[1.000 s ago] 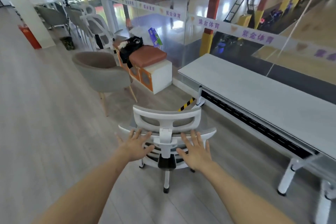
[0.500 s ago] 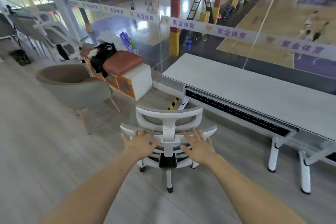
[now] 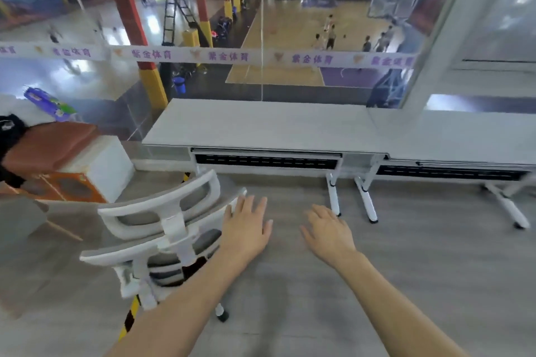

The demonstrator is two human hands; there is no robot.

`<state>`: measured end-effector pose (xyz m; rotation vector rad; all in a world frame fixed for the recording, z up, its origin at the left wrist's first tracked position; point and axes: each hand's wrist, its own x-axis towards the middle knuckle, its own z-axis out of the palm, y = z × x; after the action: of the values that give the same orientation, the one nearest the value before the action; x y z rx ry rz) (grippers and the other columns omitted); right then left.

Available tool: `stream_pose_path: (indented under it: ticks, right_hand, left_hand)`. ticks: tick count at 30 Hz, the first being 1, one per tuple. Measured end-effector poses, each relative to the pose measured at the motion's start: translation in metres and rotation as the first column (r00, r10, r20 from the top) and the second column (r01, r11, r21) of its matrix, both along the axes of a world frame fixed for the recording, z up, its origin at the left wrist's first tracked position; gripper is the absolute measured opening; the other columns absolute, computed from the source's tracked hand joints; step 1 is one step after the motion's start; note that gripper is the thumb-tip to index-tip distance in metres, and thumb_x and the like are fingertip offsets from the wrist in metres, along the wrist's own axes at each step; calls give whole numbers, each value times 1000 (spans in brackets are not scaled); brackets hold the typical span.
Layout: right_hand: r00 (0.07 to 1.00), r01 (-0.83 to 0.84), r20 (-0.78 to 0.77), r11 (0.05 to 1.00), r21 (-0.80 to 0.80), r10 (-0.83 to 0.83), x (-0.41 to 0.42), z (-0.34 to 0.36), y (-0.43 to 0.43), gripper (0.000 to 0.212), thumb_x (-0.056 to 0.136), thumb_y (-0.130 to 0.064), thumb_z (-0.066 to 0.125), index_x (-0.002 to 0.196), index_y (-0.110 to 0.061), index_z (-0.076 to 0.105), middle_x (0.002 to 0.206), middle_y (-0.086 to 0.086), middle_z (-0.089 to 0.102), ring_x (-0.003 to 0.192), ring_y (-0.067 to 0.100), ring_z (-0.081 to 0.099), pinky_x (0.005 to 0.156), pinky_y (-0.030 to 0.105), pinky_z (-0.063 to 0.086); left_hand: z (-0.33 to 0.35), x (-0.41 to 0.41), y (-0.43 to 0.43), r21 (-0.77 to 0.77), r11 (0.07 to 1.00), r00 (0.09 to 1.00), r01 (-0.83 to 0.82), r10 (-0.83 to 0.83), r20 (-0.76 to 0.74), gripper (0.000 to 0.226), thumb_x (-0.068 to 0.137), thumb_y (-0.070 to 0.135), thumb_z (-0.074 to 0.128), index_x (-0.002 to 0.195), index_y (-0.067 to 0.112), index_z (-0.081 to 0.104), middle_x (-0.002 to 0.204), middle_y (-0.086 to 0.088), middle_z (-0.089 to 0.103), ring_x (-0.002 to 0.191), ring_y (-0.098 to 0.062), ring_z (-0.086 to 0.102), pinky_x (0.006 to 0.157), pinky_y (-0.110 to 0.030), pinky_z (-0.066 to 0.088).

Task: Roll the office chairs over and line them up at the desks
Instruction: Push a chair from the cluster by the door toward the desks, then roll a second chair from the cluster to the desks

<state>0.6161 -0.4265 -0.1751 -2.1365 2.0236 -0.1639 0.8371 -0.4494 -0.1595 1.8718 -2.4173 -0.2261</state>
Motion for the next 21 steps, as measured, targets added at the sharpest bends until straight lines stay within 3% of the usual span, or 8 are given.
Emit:
stream_pose_path:
  ticks: [5,9,15,21]
  right_hand:
    - [972,222,-69,973,-57,-226,-165,7,53,40,99,-39,51,136,-26,55,148,-4,48,140,20,40,102,39,41]
    - [902,418,-72,903,-95,-425,-316,12,116,42,100,-42,49,138,-27,55,150,-1,48,143,23,39,105,42,40]
    - [728,676,-44,727,-120,-684,-501,19,208,40,103,-45,48,138,-29,57,152,-2,46,143,22,38,107,41,39]
    - [570,813,11,562,-156,-822,-647,17,246,37,102,-42,50,134,-27,62,149,-3,51,142,21,41,107,41,40]
  left_hand:
    - [2,-179,0,12,965,965,261,-261,16,63,108,52,33,165,27,20,172,-5,18,160,-29,9,126,-51,17]
    - [-3,-345,20,33,898,898,439,-440,8,63,109,52,31,165,29,18,172,-3,19,160,-28,10,126,-50,17]
    - [3,-569,67,41,763,764,645,-644,-22,63,108,55,30,165,32,15,173,-2,16,160,-27,9,127,-50,17]
    - [3,-741,75,26,639,640,768,-769,-4,64,106,56,34,164,33,19,172,-1,19,160,-26,12,125,-49,19]
